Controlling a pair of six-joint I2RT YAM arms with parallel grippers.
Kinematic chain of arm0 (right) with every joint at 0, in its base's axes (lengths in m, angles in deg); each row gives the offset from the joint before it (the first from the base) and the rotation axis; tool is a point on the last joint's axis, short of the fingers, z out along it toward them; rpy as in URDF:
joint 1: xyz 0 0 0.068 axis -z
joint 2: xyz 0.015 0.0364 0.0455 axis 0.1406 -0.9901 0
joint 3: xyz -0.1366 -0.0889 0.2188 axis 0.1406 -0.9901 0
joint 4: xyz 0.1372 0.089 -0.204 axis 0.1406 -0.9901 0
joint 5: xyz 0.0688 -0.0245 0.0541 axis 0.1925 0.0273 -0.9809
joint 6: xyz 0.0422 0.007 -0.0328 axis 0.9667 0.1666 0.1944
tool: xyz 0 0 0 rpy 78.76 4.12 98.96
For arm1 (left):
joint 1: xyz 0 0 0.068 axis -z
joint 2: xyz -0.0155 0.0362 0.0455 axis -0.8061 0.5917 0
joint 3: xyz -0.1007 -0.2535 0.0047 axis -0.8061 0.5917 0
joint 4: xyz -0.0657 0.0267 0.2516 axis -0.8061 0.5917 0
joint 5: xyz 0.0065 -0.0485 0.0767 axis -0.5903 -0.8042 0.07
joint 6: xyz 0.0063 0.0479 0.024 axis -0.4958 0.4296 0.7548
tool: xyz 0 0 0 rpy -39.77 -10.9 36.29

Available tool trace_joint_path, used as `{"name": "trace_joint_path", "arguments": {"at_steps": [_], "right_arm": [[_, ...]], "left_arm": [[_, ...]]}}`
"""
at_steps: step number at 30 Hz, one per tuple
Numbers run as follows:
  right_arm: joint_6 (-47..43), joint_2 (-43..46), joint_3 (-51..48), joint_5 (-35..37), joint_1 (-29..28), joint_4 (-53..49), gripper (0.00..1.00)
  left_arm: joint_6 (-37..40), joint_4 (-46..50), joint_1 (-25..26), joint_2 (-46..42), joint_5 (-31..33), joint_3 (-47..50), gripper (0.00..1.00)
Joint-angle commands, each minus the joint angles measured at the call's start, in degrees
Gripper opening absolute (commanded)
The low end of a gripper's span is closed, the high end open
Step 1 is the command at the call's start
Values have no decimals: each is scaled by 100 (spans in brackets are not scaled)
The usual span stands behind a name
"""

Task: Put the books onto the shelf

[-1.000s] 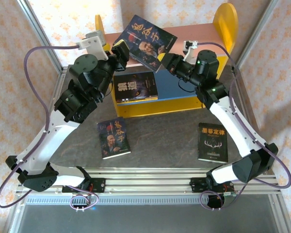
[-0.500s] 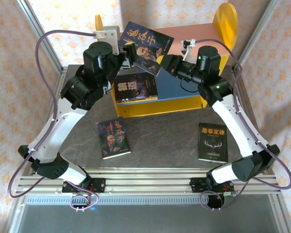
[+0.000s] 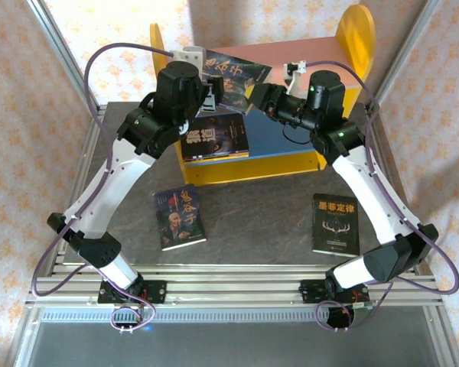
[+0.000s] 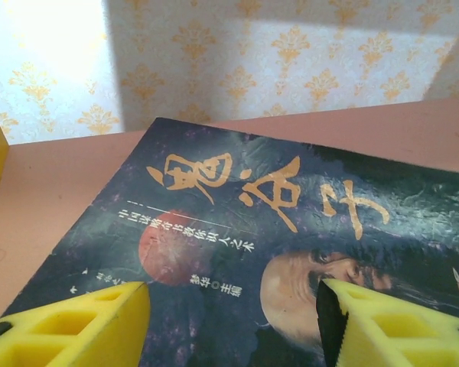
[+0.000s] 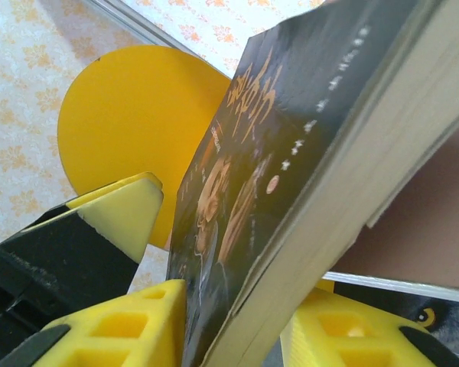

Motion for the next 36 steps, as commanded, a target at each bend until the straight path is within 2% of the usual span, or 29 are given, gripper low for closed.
{"name": "trace_joint_path", "arguments": {"at_steps": [1,5,17,36], "right_arm": [[-26,59,286,-11,-3,432,40],[26,99,147,-15,-5,515,45],[-87,204,-111,102,-3,383,52],[-245,578,-635,124,-21,310,56]], "left_arm": [[-41,139,-95,37,-87,-198,62],[-40,148,-193,101,-165,-230,63],[-57,672,-298,640,-389,-799,63],[-119,885,-348,868,-439,-945,62]]}}
